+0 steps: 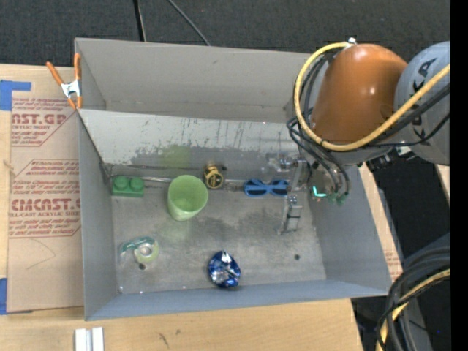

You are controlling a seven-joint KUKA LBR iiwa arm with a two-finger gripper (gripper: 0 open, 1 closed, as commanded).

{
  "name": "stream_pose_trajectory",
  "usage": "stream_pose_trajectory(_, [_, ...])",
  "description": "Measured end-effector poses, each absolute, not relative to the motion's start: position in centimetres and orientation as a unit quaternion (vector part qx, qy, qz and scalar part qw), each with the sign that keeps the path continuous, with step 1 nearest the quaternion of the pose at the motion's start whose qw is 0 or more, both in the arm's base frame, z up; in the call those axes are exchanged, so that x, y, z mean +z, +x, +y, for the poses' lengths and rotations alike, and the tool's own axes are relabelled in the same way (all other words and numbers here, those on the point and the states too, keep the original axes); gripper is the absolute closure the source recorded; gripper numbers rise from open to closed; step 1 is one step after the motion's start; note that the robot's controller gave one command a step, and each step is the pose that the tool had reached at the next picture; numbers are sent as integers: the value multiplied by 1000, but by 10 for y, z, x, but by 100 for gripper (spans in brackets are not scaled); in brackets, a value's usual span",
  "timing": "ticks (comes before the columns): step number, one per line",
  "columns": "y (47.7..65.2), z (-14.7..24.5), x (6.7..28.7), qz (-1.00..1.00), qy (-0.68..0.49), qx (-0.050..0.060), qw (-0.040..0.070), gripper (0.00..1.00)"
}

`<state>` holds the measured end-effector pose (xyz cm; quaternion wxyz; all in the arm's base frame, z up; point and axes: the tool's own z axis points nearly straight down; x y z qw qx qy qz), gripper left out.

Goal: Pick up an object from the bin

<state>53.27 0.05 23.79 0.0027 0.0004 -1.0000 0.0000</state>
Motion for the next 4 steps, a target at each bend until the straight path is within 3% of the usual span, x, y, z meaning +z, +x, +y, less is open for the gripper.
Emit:
stream_pose_trajectory(1, [482,30,186,-1000,13,0,4,0])
stream_pose_trajectory(2, [485,45,68,-999,-39,0,6,0])
stream_pose_trajectory(3, [488,44,71,-999,-40,0,0,100])
stream_pose_trajectory(4, [482,-39,111,-998,55,1,-1,100])
